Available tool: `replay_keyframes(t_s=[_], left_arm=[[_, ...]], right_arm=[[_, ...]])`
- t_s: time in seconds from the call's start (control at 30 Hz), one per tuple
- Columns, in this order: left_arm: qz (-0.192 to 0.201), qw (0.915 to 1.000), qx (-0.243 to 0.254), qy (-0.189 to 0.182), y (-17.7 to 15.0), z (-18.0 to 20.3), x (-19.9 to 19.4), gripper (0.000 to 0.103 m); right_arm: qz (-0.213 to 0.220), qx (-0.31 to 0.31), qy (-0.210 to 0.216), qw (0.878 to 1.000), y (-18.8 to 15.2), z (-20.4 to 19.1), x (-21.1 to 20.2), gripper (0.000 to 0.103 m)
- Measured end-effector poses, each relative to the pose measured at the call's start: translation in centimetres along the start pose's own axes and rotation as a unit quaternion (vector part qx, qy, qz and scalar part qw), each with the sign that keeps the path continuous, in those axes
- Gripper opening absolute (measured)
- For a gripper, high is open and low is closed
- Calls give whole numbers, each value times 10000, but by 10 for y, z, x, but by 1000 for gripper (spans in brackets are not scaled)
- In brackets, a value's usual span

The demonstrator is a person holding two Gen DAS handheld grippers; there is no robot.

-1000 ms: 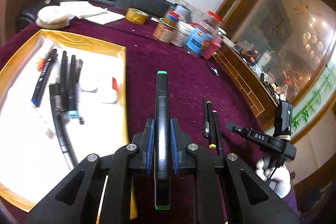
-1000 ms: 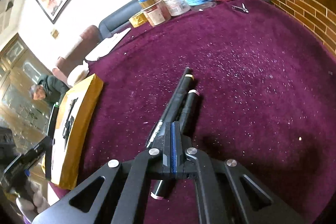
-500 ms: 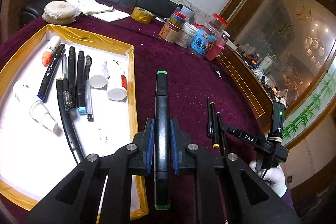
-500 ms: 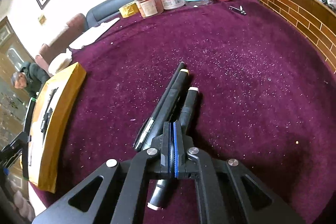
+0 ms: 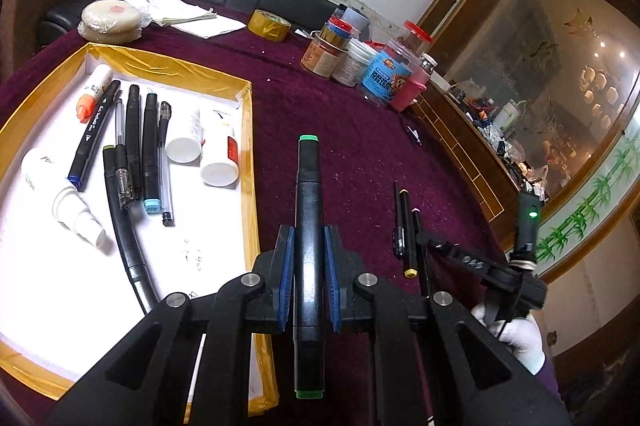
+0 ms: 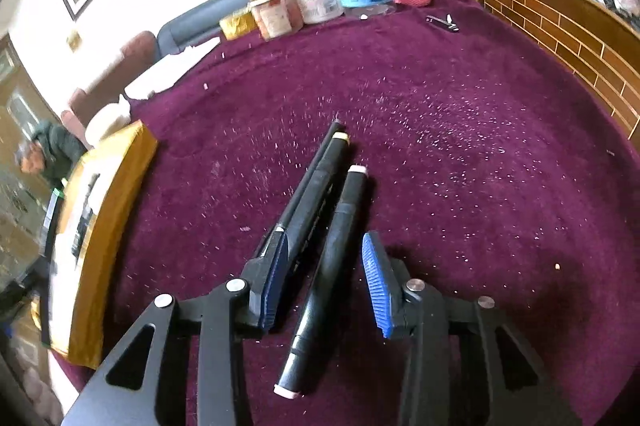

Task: Organize rigid objects
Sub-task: 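Lower green-capped marker into tray and open left gripper while right gripper carries markers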

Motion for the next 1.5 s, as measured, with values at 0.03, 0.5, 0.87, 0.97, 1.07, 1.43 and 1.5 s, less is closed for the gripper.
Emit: replay_keyframes(t_s=[0.03, 0.5, 0.87, 0.97, 1.07, 1.43, 1.5], left_arm=[[17, 10000, -2, 10, 1, 0, -1, 12], [402, 9930, -708, 860, 3, -81, -45, 12], [143, 9923, -907, 835, -7, -101, -36, 12], [128, 9928, -887, 793, -7, -99, -35, 12], [120, 9934, -805, 802, -7, -97, -35, 12], [-71, 9899, -990, 1015, -12, -113, -30, 12], [-155, 9885, -1041, 1086, -12, -117, -28, 12]], right_arm=[[-60, -68, -56, 9999, -1, -3, 4, 32], [239, -176, 657, 9974, 5, -20, -30, 0], [-104, -27, 193, 9998, 1, -7, -8, 23], [-92, -270, -267, 9992, -4, -12, -2, 23], [-197, -316, -511, 9980, -7, -10, 7, 24], [-162, 46, 100, 9998, 0, 2, 2, 13], [-74, 188, 395, 9990, 0, 2, -8, 13]])
Point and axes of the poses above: each gripper's, at about its wrist camera, not at the fingertips, and x roughly the way its jaws point, z to its right, y to its top, the point moved 1 cm from there along x, roughly the way its jaws point, and after that the axes turned 3 degrees about x, right-handed, at the moved point
